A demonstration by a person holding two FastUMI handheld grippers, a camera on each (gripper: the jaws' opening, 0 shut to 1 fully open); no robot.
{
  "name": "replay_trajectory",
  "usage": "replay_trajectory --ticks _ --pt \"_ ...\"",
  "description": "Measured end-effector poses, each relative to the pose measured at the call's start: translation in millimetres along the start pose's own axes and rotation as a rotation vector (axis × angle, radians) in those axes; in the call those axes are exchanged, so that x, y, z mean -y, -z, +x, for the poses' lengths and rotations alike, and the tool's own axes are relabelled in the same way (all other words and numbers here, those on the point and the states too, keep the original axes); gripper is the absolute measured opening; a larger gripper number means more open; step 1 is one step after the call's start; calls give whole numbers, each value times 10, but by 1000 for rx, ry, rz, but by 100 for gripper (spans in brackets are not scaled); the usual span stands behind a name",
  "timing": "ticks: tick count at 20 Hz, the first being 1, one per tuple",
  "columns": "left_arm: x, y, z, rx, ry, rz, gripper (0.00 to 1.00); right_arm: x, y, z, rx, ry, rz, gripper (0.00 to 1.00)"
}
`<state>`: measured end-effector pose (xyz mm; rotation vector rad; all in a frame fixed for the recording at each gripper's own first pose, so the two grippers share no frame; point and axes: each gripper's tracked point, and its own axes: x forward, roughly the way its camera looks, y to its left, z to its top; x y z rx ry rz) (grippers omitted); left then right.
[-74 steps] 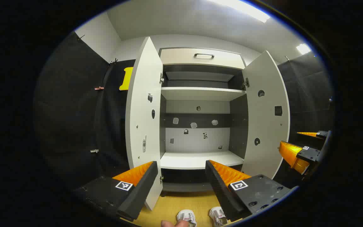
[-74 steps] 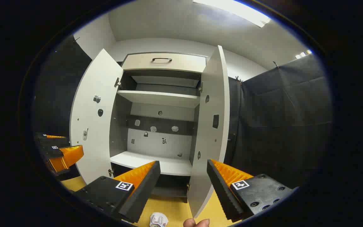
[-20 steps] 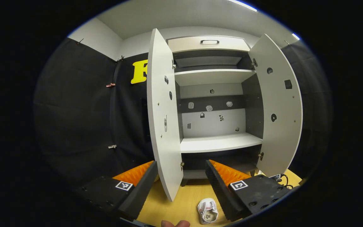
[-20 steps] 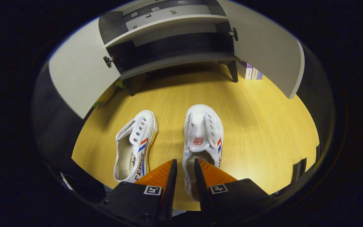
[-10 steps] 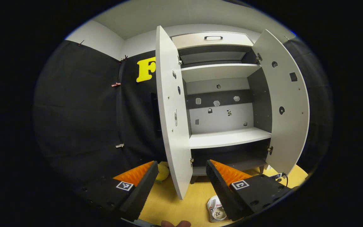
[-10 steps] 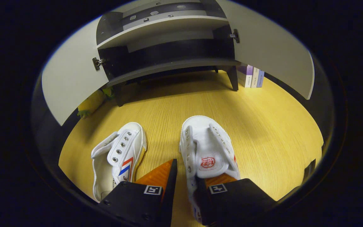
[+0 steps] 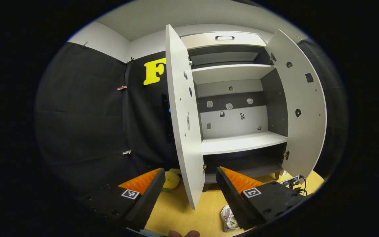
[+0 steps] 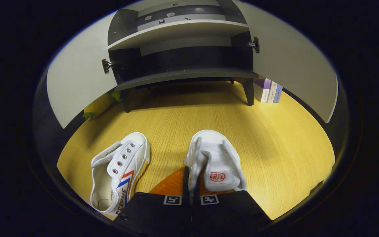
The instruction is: Grab one shoe with the right hand and put it into the shoe cabinet, grab the other shoe with the left hand and put it into the shoe cabinet; then close the right door with the right hand and the left door with the left hand.
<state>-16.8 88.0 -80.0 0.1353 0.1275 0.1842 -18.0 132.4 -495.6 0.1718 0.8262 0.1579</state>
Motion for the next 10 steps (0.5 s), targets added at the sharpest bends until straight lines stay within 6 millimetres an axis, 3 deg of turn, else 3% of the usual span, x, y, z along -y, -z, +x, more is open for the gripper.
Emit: replay_trajectory --ticks 5,10 --pt "37 -75 57 16 29 -29 98 -78 -513 -504 40 -44 -25 6" --pt "84 -33 125 15 61 -76 98 -259 -1344 -1054 116 -76 -60 6"
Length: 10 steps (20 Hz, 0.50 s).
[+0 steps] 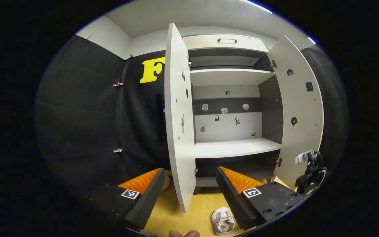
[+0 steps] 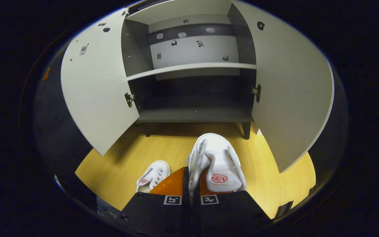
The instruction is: Grab one shoe with the right hand and put it into the shoe cabinet, grab the other shoe with the left hand and put it into the shoe cabinet; then close the right door with the right hand and the left door with the left hand.
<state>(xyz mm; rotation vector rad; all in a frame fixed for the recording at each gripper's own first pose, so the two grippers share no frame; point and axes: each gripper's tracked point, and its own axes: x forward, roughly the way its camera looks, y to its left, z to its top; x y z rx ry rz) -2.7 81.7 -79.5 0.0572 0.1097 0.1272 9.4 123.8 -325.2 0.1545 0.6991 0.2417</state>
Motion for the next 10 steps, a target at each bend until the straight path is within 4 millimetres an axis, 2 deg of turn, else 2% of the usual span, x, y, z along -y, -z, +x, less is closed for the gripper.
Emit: replay_trajectory --ticks 2,5,10 --pt "10 6 37 -1 11 -9 98 -43 -392 -125 30 1 -17 6" --pt "14 33 90 -3 19 -9 98 -101 -976 -161 63 -5 -18 6" --pt "57 65 162 -9 49 -13 98 -64 -2043 31 127 14 -51 6"
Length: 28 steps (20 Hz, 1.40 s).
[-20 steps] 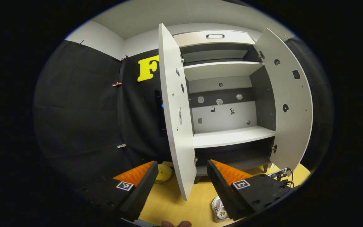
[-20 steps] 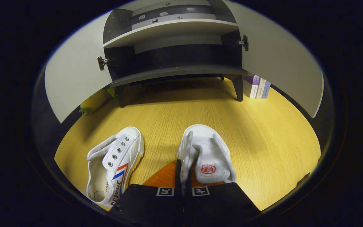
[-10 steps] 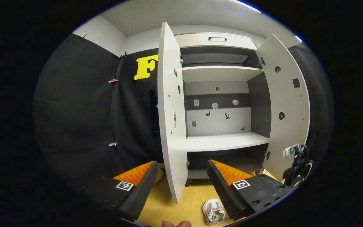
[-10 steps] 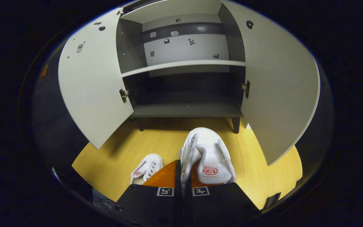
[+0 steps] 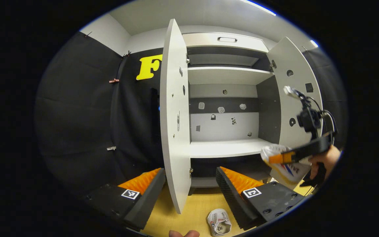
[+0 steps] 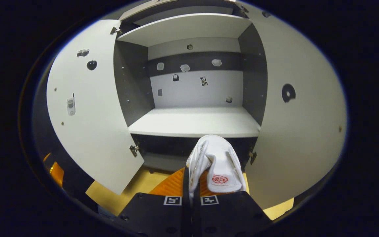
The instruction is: Grab one shoe with the right hand and put it into the shoe cabinet, grab the other shoe with the left hand and put it into the shoe cabinet; then close the right door with the right hand and the left door with the left hand.
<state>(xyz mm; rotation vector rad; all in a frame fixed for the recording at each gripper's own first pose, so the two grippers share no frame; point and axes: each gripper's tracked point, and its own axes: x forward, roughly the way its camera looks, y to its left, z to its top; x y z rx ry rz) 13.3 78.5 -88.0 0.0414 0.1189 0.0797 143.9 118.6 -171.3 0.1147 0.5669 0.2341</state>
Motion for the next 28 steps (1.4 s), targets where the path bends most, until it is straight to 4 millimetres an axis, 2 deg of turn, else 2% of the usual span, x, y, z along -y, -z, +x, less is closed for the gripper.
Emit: replay_trajectory --ticks 4,5,8,13,17,20,23,27,28 --pt "25 15 44 -4 14 -3 98 80 -693 536 20 2 -20 6" --pt "29 20 53 -3 13 -4 98 127 -795 698 15 10 -38 6" --pt "29 24 75 -3 10 -10 98 212 -984 1210 -30 25 -69 6" --pt "50 82 100 -13 8 -9 98 449 -1164 2054 -62 93 -98 6" --pt "55 127 136 -22 -11 -15 98 570 -1157 2558 -93 143 -165 6" --pt "51 161 158 -31 -28 -24 97 628 -1059 2809 -109 175 -230 6" --pt "33 181 169 -35 -44 -25 98 612 -990 2976 -122 186 -247 6" --pt "-1 204 155 -42 -67 -34 98 636 -944 3016 -146 222 -244 9" --pt "7 220 153 -43 -69 -41 98 676 -954 2989 -145 241 -267 14"
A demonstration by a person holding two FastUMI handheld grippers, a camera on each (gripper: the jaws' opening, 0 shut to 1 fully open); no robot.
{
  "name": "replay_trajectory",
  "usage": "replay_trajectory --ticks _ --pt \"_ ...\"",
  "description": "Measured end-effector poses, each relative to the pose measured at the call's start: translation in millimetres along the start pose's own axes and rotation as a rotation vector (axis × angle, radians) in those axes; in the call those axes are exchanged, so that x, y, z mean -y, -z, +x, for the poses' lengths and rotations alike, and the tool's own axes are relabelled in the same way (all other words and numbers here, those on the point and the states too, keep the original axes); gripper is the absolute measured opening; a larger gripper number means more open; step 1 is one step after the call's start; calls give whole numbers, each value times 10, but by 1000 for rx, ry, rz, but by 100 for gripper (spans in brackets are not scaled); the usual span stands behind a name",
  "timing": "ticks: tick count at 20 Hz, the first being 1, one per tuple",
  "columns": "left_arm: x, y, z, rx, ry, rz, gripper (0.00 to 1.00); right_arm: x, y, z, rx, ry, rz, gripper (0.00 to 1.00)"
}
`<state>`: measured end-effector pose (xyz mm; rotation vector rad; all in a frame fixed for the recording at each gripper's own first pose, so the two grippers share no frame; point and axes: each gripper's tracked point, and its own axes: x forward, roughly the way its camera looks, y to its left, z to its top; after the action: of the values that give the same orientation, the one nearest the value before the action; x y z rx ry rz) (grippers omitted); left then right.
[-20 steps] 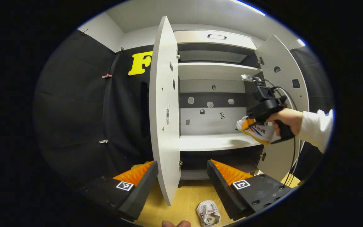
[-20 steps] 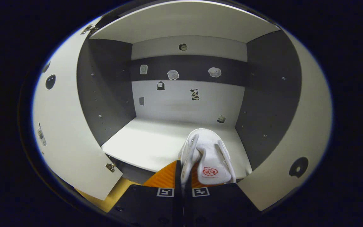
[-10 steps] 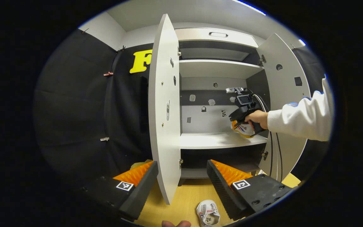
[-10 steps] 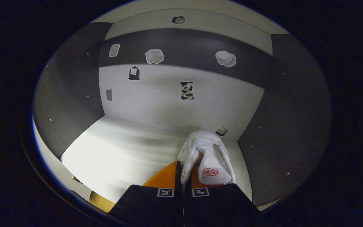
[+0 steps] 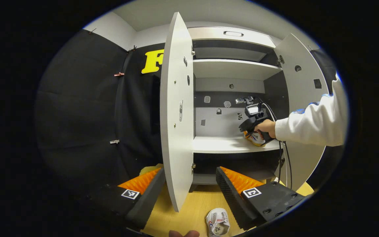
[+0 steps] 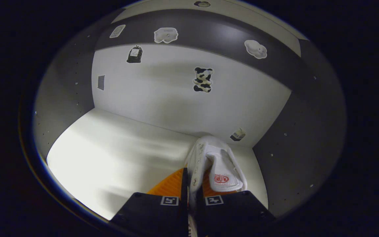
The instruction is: Grab one shoe with the right hand and put it into the shoe cabinet, grab the other shoe with the left hand and put it into the shoe cabinet; then close the right door with the right hand and the left door with the left hand.
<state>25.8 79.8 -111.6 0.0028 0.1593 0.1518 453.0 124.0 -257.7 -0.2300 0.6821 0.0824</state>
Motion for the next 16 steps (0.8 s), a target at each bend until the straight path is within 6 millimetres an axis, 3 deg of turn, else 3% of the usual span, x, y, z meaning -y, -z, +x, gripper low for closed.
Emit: replay_trajectory --ticks 3,5,7,12,16 --pt "26 14 -18 -2 7 -7 98 -11 37 -125 -13 -16 18 35" --pt "41 -3 -29 4 14 1 98 -71 -22 -294 10 -44 45 64" --pt "49 -45 -45 17 20 5 98 -86 -105 -504 57 -57 52 81" --pt "58 -61 -140 26 39 -5 98 -100 -254 -1137 212 -108 144 97" --pt "35 35 -211 16 42 -3 98 -52 -231 -1827 355 -135 202 98"
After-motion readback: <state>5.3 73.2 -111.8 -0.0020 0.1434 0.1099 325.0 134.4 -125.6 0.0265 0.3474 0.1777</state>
